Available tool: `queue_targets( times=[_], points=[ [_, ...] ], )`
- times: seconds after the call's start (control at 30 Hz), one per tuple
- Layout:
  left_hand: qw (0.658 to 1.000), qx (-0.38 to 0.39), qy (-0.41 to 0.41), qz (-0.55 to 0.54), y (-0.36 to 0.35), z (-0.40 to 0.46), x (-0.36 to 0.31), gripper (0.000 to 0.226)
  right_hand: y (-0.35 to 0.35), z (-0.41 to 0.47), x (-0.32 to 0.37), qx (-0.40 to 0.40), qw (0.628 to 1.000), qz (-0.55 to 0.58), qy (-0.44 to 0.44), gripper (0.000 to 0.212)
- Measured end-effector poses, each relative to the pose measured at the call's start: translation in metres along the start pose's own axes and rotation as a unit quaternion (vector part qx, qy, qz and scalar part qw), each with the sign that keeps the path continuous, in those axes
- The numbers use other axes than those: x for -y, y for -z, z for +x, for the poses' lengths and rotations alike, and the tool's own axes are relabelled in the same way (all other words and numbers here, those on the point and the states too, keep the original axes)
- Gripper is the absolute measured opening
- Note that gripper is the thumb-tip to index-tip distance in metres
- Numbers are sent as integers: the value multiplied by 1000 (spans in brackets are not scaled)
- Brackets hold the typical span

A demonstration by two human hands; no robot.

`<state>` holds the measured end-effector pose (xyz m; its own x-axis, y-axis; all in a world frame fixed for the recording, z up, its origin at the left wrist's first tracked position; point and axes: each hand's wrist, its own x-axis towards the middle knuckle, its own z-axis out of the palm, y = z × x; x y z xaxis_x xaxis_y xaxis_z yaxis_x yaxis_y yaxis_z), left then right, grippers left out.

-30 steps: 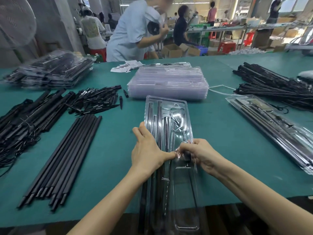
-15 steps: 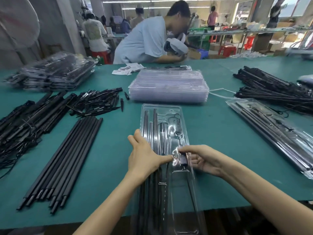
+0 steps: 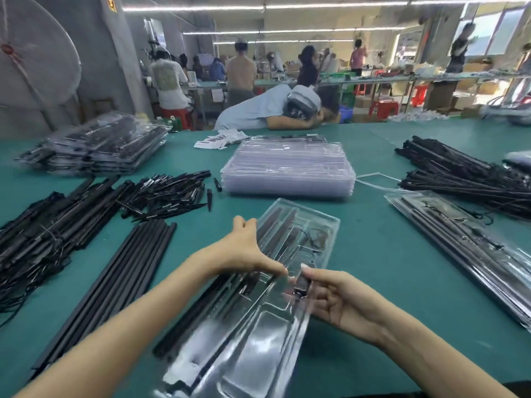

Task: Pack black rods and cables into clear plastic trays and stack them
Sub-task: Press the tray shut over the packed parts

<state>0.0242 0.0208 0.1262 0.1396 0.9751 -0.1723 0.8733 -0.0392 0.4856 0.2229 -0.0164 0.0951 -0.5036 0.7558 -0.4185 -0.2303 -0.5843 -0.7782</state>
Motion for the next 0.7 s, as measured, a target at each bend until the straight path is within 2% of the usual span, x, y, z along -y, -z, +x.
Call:
queue_targets(
  times=[0.13, 0.3, 0.33, 0.4, 0.43, 0.47, 0.53, 0.57, 0.6, 0.63, 0.67, 0.7],
  points=[
    [986, 47, -133, 88, 1, 19, -3, 128, 4, 2, -18, -15, 998, -59, 4, 25],
    [972, 126, -165, 111, -18, 49, -2, 128, 11, -3, -25, -22, 998, -56, -33, 36],
    [970, 139, -166, 115, -22, 54, 0, 126, 11, -7, -23, -19, 994, -94, -47, 41],
    [967, 151, -166, 119, -28, 60, 4, 124, 12, -19, -19, -5, 965, -255, -68, 53],
    [967, 156, -163, 118, -30, 61, 5, 124, 13, -25, -19, 6, 934, -354, -42, 54],
    [967, 157, -160, 124, -31, 62, 7, 123, 15, -29, -19, 10, 897, -442, 23, 54],
    [963, 147, -158, 163, -31, 60, 10, 119, 21, -32, -17, -20, 802, -546, 241, 39],
    [962, 137, -159, 175, -30, 57, 11, 116, 28, -30, -15, -38, 723, -595, 348, 30],
    [964, 118, -162, 177, -30, 52, 12, 113, 34, -26, -12, -47, 618, -662, 421, 29],
    [966, 90, -164, 176, -31, 46, 13, 110, 38, -21, -9, -41, 524, -723, 448, 35],
    [968, 52, -167, 181, -31, 39, 13, 107, 42, -13, -8, -31, 460, -768, 445, 44],
    [967, 9, -169, 191, -33, 29, 14, 101, 47, -5, -9, -25, 419, -795, 438, 49]
  ],
)
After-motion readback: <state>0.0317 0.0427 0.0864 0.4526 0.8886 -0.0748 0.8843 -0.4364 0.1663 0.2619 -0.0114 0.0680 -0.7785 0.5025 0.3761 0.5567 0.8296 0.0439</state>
